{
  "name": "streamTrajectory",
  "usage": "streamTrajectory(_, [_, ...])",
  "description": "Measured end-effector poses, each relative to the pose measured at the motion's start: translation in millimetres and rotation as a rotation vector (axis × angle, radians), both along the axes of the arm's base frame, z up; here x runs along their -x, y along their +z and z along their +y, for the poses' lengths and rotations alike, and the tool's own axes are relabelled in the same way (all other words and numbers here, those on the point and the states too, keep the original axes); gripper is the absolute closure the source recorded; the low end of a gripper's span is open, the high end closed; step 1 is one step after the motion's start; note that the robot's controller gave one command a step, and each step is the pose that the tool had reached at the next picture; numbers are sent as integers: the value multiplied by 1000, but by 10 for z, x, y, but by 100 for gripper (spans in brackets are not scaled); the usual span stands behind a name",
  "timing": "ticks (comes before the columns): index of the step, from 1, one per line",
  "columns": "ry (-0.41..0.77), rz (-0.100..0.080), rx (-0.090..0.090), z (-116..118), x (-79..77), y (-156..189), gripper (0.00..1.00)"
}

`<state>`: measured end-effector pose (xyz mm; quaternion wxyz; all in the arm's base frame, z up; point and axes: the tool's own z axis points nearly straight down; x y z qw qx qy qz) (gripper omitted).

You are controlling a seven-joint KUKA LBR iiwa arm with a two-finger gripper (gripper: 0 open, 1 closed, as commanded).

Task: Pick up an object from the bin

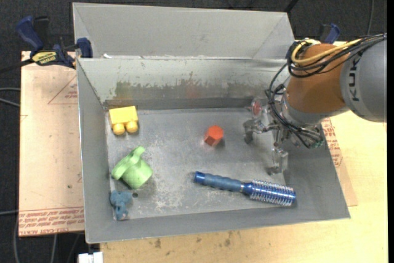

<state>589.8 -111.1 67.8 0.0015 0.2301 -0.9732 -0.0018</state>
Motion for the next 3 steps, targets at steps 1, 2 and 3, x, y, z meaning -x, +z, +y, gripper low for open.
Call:
streamTrajectory(1, [202, -13, -2, 1234, -644, 338, 0])
streamTrajectory(2, [218, -6, 0, 1215, -564, 321, 0])
streamTrajectory(3, [211, -4, 0, 1172, -482, 4, 0])
